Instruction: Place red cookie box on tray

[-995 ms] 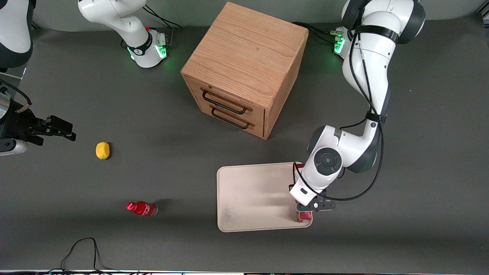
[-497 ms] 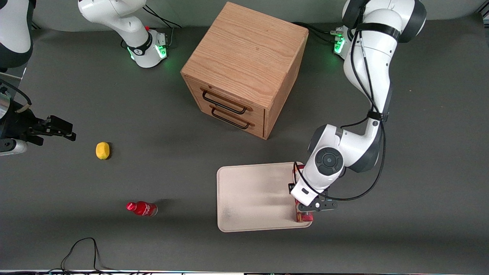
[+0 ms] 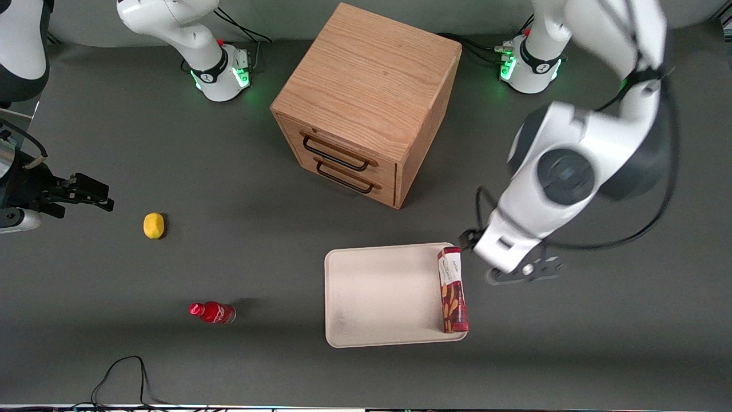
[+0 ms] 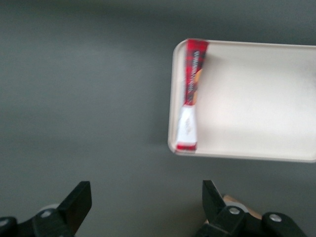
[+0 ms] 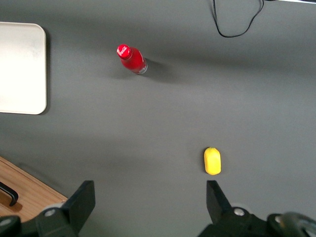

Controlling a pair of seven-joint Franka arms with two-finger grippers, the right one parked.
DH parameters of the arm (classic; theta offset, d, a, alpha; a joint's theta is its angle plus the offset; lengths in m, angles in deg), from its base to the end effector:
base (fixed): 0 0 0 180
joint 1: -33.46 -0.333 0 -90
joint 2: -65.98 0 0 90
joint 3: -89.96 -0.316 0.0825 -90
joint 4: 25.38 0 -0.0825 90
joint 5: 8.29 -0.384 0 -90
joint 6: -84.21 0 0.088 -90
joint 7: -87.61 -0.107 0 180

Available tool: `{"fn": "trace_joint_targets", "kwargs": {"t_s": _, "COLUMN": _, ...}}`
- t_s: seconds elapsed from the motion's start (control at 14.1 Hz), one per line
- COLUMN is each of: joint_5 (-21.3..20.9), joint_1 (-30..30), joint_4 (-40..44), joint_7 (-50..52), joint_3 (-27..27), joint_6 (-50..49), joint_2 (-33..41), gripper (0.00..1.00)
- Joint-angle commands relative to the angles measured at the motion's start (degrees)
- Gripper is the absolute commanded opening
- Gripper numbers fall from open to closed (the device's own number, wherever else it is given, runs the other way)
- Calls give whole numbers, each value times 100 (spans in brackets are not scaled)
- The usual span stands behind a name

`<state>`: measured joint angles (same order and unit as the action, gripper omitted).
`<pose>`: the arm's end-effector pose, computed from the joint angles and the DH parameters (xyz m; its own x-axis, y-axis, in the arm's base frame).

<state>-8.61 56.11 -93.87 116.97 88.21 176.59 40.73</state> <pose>0.6370 -0.2475 0.5319 0.9895 0.1442 -0.0114 0.1439 -0.9892 -0.0278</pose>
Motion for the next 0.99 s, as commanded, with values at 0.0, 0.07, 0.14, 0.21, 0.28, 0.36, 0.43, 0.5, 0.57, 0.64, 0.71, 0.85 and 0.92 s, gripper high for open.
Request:
{"fn": "trace_joint_targets", "kwargs": {"t_s": 0.0, "joint_5": 14, "joint_1": -541, "joint_4": -427, "joint_7": -43, "joint_3": 261, "joint_6": -553, "joint_2": 993, "gripper": 100}}
{"fn": "trace_joint_targets", "kwargs": {"t_s": 0.07, "joint_5": 5, "joint_1": -769, "joint_4": -558, "joint_7": -174, "joint_3": 358, "joint_6": -659, "joint_2": 1283, "gripper": 100}}
{"fn": "trace_joint_targets", "kwargs": {"t_s": 0.14, "joint_5": -21, "joint_1": -954, "joint_4": -725, "joint_7": -480, "joint_3": 394, "joint_6": -721, "joint_2": 1608, "gripper": 100}}
{"fn": "trace_joint_targets", "kwargs": {"t_s": 0.21, "joint_5": -21, "joint_1": -1148, "joint_4": -918, "joint_7": -787, "joint_3": 394, "joint_6": -756, "joint_2": 1890, "gripper": 100}}
{"fn": "trace_joint_targets", "kwargs": {"t_s": 0.28, "joint_5": -30, "joint_1": -1341, "joint_4": -1103, "joint_7": -1095, "joint_3": 394, "joint_6": -774, "joint_2": 2153, "gripper": 100}}
{"fn": "trace_joint_targets", "kwargs": {"t_s": 0.36, "joint_5": -21, "joint_1": -1578, "joint_4": -1261, "joint_7": -1429, "joint_3": 394, "joint_6": -765, "joint_2": 2356, "gripper": 100}}
{"fn": "trace_joint_targets", "kwargs": {"t_s": 0.43, "joint_5": -21, "joint_1": -1824, "joint_4": -1358, "joint_7": -1815, "joint_3": 394, "joint_6": -765, "joint_2": 2506, "gripper": 100}}
{"fn": "trace_joint_targets", "kwargs": {"t_s": 0.5, "joint_5": -12, "joint_1": -2096, "joint_4": -1446, "joint_7": -2228, "joint_3": 394, "joint_6": -739, "joint_2": 2577, "gripper": 100}}
{"fn": "trace_joint_targets", "kwargs": {"t_s": 0.57, "joint_5": 49, "joint_1": -2342, "joint_4": -1560, "joint_7": -2606, "joint_3": 394, "joint_6": -661, "joint_2": 2622, "gripper": 100}}
{"fn": "trace_joint_targets", "kwargs": {"t_s": 0.64, "joint_5": 58, "joint_1": -2545, "joint_4": -1640, "joint_7": -2914, "joint_3": 394, "joint_6": -590, "joint_2": 2622, "gripper": 100}}
{"fn": "trace_joint_targets", "kwargs": {"t_s": 0.71, "joint_5": 58, "joint_1": -2686, "joint_4": -1728, "joint_7": -3179, "joint_3": 386, "joint_6": -485, "joint_2": 2605, "gripper": 100}}
{"fn": "trace_joint_targets", "kwargs": {"t_s": 0.85, "joint_5": 49, "joint_1": -2793, "joint_4": -1930, "joint_7": -3383, "joint_3": 333, "joint_6": -178, "joint_2": 2561, "gripper": 100}}
{"fn": "trace_joint_targets", "kwargs": {"t_s": 0.92, "joint_5": 49, "joint_1": -2837, "joint_4": -2105, "joint_7": -3392, "joint_3": 341, "joint_6": 32, "joint_2": 2560, "gripper": 100}}
